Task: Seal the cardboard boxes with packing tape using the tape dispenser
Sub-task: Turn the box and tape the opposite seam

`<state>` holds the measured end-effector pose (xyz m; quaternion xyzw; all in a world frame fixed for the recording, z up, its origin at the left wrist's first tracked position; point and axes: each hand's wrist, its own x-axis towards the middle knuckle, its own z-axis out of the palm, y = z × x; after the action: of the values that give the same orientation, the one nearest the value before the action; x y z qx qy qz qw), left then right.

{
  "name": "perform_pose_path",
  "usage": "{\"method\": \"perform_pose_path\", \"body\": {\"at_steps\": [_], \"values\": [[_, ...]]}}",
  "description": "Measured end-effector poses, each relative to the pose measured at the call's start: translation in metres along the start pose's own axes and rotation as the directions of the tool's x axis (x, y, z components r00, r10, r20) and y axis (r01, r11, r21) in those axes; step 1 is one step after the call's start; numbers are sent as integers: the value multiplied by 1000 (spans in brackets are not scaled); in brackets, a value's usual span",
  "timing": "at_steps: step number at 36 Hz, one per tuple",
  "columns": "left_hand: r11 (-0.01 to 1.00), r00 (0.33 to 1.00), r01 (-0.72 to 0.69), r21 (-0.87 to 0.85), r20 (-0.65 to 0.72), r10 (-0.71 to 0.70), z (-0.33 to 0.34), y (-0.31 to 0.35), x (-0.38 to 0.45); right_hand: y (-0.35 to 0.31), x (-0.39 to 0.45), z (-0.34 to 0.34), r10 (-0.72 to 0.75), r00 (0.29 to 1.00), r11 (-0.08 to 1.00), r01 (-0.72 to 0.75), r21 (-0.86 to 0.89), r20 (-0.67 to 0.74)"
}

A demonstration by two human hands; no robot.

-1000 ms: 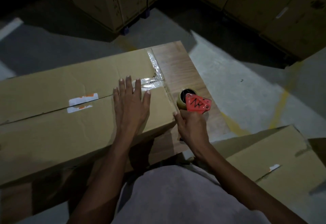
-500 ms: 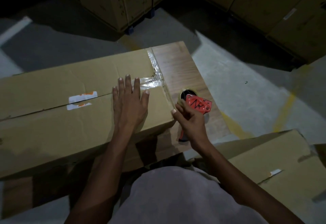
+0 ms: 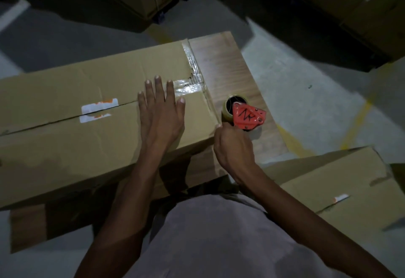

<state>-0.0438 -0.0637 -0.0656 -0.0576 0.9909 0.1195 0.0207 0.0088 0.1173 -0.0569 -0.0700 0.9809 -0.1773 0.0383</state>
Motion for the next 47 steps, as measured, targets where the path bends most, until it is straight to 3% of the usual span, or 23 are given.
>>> {"method": "perform_pose_path", "body": {"at_steps": [3,12,31,39,47], "values": [[1000,1000,-1,21,12,0,1,1,0,0,11,0,21,996,994,-12,-108,84],[998,999,-6,60,39,4,2,0,2,-15,52,-15,41,988,998,-47,35,147],[999,999,-13,42,47,11,5,-1,2,-38,169,-11,12,996,995,-21,96,94],[998,999,-15,54,40,13,8,-3,5,-55,238,-12,68,987,972,-98,213,143],[999,1000,-14,46,12,14,7,-4,7,-62,233,-3,179,970,884,-232,407,164]]}}
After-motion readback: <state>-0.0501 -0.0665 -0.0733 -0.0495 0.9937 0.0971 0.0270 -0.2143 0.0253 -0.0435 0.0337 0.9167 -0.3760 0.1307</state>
